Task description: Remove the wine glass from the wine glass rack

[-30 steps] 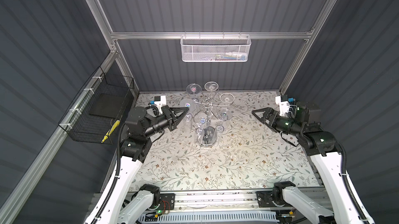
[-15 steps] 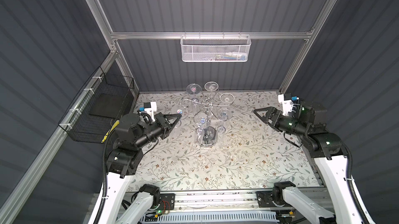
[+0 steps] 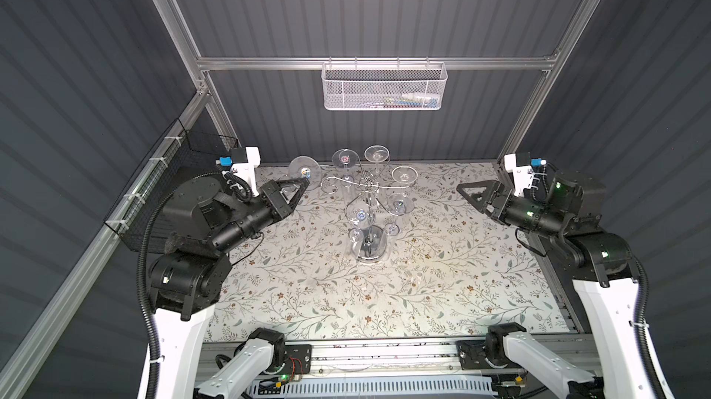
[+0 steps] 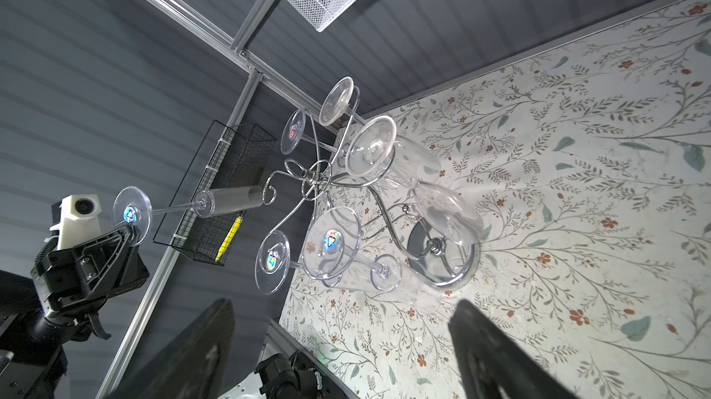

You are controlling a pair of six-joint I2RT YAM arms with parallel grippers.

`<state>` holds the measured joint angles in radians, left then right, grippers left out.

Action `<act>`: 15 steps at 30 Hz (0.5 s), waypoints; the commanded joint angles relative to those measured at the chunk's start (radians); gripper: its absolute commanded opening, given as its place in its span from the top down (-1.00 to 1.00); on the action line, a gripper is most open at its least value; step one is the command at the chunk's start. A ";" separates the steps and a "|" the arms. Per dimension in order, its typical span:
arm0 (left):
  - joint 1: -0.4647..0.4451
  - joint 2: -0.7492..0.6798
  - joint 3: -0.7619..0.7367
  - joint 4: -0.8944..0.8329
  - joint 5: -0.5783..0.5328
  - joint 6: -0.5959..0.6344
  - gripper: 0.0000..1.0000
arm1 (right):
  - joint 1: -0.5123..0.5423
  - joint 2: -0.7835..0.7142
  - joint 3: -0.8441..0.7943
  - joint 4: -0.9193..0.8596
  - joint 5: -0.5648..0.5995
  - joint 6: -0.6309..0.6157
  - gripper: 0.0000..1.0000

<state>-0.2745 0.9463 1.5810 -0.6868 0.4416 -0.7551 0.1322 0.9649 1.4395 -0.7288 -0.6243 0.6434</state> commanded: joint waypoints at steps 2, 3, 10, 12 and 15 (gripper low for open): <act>-0.002 0.048 0.087 0.005 0.049 0.167 1.00 | 0.012 0.029 0.072 -0.003 -0.049 -0.017 -0.78; -0.003 0.063 0.106 0.007 0.060 0.197 1.00 | 0.015 0.038 0.090 0.000 -0.053 -0.017 -0.76; -0.003 0.127 0.145 0.150 0.164 0.422 1.00 | 0.059 0.136 0.217 0.061 -0.108 0.010 -0.69; -0.003 0.152 0.140 0.206 0.217 0.494 1.00 | 0.097 0.195 0.279 0.063 -0.119 0.006 -0.68; -0.003 0.174 0.103 0.338 0.291 0.577 1.00 | 0.163 0.280 0.388 0.046 -0.135 -0.010 -0.65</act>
<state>-0.2745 1.1141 1.6909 -0.5278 0.6212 -0.3378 0.2497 1.1866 1.7527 -0.6987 -0.7128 0.6495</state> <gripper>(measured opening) 0.082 0.829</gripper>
